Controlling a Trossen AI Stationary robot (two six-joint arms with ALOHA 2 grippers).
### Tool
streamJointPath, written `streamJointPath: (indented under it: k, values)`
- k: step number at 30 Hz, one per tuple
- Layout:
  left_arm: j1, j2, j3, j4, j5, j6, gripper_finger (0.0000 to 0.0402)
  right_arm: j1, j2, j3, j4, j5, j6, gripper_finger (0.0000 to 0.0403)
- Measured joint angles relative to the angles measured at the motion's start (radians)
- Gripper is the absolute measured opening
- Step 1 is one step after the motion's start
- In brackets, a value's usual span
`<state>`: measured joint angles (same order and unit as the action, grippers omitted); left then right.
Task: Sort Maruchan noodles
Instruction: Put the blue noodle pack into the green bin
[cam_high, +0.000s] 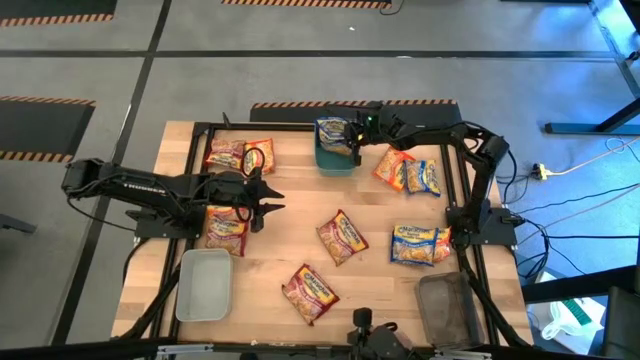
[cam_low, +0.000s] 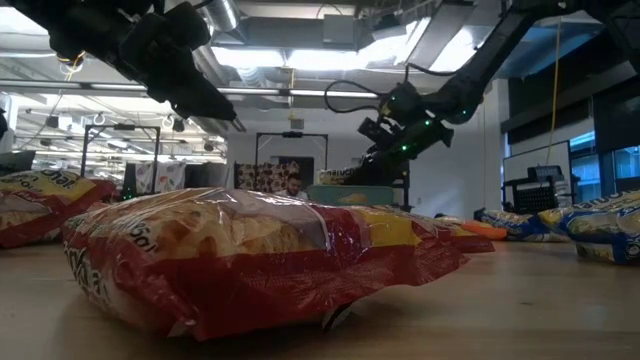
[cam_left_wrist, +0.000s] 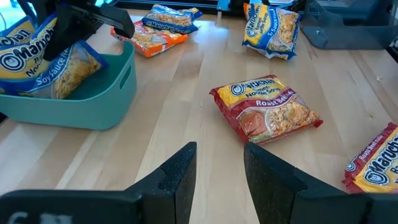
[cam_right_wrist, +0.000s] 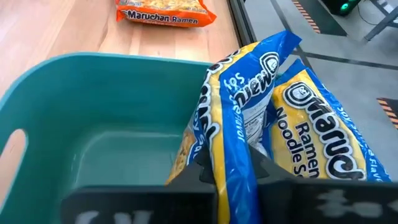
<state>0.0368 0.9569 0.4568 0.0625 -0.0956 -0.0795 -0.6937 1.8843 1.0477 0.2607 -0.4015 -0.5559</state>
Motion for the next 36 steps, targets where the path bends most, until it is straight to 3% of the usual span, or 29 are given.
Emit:
streamJointPath:
  k: [13,16,22,36]
  values:
    - [0.000,0.000,0.000,0.000,0.000,0.002,0.0128,0.029,-0.003,0.000,0.026,0.156,0.036,0.0200]
    - [0.000,0.000,0.000,0.000,0.000,0.002,0.0128,0.055,-0.028,0.000,0.026,0.236,0.033,0.0228]
    - [0.000,0.000,0.000,0.005,0.000,0.003,0.0128,0.100,-0.089,0.000,-0.009,0.378,0.031,0.0248]
    - [0.000,0.000,0.000,0.009,0.000,0.003,0.0128,0.145,-0.183,0.001,-0.125,0.439,0.116,0.0241]
